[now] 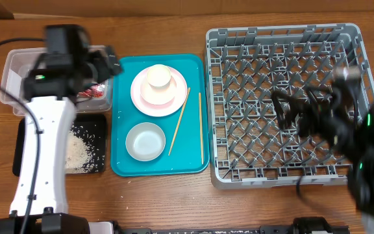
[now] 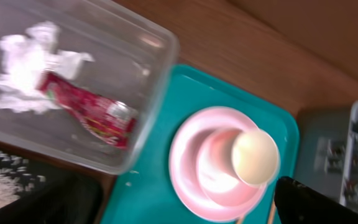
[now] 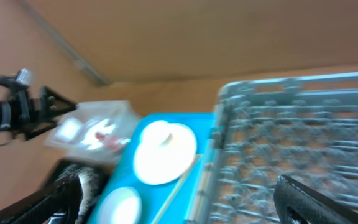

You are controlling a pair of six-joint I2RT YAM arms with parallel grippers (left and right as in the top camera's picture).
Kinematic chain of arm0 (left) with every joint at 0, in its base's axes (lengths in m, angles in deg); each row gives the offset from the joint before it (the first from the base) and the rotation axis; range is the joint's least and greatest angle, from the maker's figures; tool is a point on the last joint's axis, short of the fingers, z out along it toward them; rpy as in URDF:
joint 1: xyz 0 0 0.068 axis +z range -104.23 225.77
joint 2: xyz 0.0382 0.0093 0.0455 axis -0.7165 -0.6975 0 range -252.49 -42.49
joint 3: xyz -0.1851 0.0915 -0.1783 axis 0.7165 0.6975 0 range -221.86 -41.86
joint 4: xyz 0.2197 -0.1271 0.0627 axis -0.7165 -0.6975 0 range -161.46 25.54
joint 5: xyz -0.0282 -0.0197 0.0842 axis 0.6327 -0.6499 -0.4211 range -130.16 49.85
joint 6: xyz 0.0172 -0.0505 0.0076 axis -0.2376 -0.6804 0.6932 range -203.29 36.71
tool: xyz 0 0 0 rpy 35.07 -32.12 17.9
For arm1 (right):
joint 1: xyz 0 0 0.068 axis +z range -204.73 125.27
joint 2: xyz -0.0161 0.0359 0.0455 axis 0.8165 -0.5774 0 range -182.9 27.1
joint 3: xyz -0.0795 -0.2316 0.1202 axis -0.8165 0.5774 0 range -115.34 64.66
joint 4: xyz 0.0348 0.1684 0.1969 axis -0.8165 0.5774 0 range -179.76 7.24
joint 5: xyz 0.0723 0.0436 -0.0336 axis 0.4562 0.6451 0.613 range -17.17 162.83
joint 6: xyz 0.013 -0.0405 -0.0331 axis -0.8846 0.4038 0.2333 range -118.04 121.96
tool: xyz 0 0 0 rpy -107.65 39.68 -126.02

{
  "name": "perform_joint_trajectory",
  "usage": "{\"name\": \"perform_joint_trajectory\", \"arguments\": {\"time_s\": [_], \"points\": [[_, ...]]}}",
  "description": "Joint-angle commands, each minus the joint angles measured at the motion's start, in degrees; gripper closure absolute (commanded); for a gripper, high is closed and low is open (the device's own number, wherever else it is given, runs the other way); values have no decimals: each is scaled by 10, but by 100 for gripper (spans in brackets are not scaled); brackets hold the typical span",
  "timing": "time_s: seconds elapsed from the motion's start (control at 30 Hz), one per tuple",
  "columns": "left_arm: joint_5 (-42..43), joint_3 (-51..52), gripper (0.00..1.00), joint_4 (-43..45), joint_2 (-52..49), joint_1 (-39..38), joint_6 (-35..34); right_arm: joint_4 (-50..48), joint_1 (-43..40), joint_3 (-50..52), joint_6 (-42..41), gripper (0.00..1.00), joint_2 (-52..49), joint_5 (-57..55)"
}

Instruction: Sort waste into correct bins and load items into the dishwasher

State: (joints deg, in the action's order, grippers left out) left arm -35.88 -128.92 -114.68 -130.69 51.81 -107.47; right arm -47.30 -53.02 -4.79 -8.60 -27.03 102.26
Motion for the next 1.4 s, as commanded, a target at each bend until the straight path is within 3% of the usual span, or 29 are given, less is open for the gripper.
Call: {"name": "perform_joint_trajectory", "arguments": {"time_s": [0.0, 0.13, 0.23, 0.33, 0.47, 0.63, 0.7, 0.97, 1.13, 1.23, 1.3, 1.37], "points": [[48, -20, 0, -10, -2, 76, -21, 4, 9, -91, -3, 0, -107, 164], [63, -19, 0, -33, -2, 141, -23, -110, 13, -114, -61, 0, -205, 341], [57, -19, 0, -37, -2, 168, -22, -210, 48, -114, -115, 0, -267, 388], [56, -19, 0, -38, -2, 180, -22, -244, 133, -114, -118, 6, -331, 290], [57, -19, 0, -37, -2, 179, -22, -244, 238, -114, -90, 18, -382, 81], [56, -19, 0, -38, -2, 179, -22, -240, 356, -114, -30, 21, -433, -231], [56, -19, 0, -37, -2, 179, -22, -246, 385, -114, -5, 24, -450, -282], [56, -19, 0, -37, -2, 179, -22, -200, 403, -207, 30, 30, -515, -309], [56, -19, 0, -38, -2, 179, -22, -221, 403, -249, 71, 31, -549, -309], [56, -19, 0, -38, -2, 179, -22, -262, 411, -250, 93, 44, -581, -309], [57, -19, 0, -37, -2, 179, -22, -279, 417, -250, 94, 60, -602, -309], [57, -19, 0, -37, -2, 179, -22, -293, 421, -250, 93, 66, -624, -309]]}}
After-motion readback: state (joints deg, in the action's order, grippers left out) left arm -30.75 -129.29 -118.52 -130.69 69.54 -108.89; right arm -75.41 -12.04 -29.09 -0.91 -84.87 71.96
